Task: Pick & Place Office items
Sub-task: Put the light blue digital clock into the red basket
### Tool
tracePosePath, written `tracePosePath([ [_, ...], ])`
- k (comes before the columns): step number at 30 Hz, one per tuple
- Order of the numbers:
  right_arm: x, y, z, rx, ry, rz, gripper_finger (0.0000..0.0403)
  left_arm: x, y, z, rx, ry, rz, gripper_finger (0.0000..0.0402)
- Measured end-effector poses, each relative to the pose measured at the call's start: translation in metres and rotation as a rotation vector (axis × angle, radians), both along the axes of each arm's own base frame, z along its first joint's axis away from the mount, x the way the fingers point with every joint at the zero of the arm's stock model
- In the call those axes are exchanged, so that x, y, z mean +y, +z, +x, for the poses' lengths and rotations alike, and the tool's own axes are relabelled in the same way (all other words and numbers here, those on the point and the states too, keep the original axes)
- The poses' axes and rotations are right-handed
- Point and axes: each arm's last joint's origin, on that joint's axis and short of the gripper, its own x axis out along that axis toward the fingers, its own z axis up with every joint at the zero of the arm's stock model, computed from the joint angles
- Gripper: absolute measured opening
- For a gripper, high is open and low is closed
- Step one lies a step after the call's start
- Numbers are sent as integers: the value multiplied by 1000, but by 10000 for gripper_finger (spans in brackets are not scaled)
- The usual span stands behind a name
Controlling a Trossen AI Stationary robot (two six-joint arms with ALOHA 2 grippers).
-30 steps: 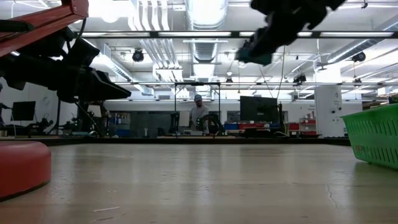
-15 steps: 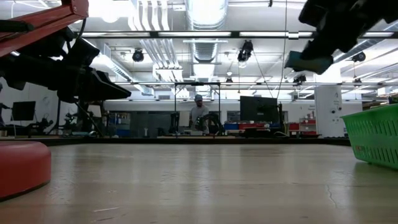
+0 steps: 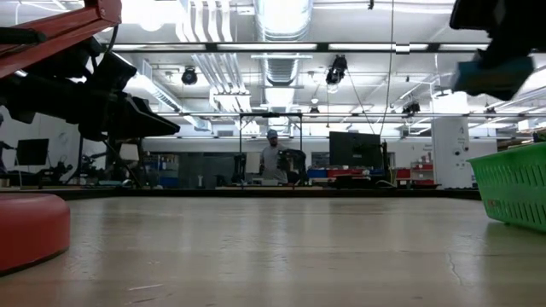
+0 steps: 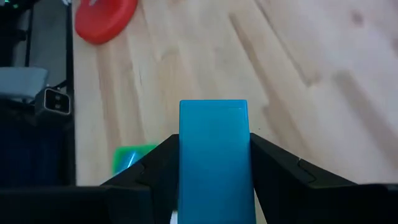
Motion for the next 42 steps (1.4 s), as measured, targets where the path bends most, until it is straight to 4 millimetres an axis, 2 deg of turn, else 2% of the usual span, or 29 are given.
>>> tracePosePath([
  [5,15,5,-9,148,-47,114,171,0,0,0,0,0,0,218],
  [10,30,-2,-23,331,-159,193,171,0,0,0,0,0,0,218],
  [16,51,-10,-33,432,-276,287,171,0,0,0,0,0,0,218],
  [22,69,-15,-43,527,-355,310,171,0,0,0,0,0,0,218],
  [26,79,-18,-50,626,-436,298,171,0,0,0,0,0,0,218],
  [33,89,-22,-55,686,-560,193,171,0,0,0,0,0,0,218],
  [42,97,-47,-49,689,-680,-6,171,0,0,0,1,0,0,218],
])
